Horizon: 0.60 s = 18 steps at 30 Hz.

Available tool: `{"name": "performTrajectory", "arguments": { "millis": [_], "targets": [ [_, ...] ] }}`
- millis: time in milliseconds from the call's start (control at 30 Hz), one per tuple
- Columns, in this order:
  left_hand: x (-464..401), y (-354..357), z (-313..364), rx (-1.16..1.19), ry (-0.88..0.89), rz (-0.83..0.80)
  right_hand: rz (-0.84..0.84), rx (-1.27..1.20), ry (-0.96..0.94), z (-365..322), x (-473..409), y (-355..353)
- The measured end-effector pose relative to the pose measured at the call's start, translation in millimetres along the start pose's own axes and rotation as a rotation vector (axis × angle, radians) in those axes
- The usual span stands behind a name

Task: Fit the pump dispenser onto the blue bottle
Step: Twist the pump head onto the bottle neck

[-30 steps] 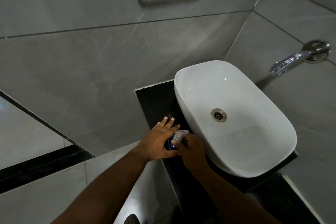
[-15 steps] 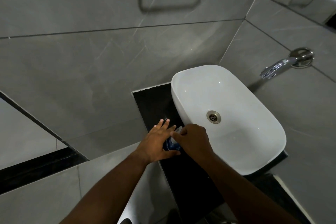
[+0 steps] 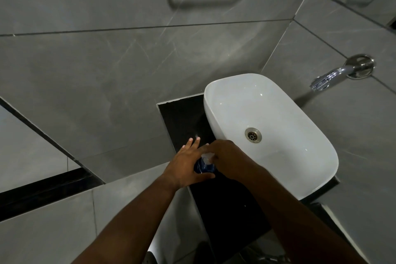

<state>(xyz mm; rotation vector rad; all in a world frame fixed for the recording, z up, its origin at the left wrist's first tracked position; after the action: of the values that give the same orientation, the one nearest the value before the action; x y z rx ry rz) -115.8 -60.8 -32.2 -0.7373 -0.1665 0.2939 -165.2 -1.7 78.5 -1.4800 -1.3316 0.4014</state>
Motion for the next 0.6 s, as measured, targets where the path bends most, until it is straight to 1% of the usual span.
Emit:
{"name": "performTrajectory", "arguments": {
  "millis": [100, 167, 267, 333, 467, 600],
  "targets": [
    [1.2, -1.2, 0.6, 0.004, -0.006, 0.01, -0.008, -0.062, 0.004, 0.2, -4.1, 2.2],
    [4.0, -2.2, 0.5, 0.014, -0.02, 0.029, 0.031, -0.109, 0.027, 6.5, -1.0, 4.0],
    [10.9, -5.2, -2.0, 0.057, -0.091, 0.094, 0.066, -0.131, 0.149, 27.2, 7.9, 15.1],
    [13.9, -6.0, -3.3, 0.085, -0.141, 0.117, 0.082, -0.215, 0.203, 38.4, 11.9, 27.7],
    [14.4, -11.9, -0.4, 0.134, -0.147, 0.169, 0.146, -0.328, 0.2, 43.0, 9.2, 35.0],
    [11.7, -21.0, -10.4, 0.245, -0.156, 0.22, 0.178, -0.413, 0.241, 45.8, -8.7, 30.8]
  ]
}}
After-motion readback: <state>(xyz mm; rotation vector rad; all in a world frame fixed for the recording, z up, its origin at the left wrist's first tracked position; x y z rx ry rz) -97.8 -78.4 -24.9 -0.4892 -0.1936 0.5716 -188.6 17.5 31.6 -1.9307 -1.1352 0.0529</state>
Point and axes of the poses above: each hand's wrist, its own x-axis away from the middle knuckle, its own y-axis out of the palm, z = x × y, the point moved 10 cm from there along -x, towards the middle knuckle, and after that the axes turned 2 degrees about -z, right-handed, at the moved point
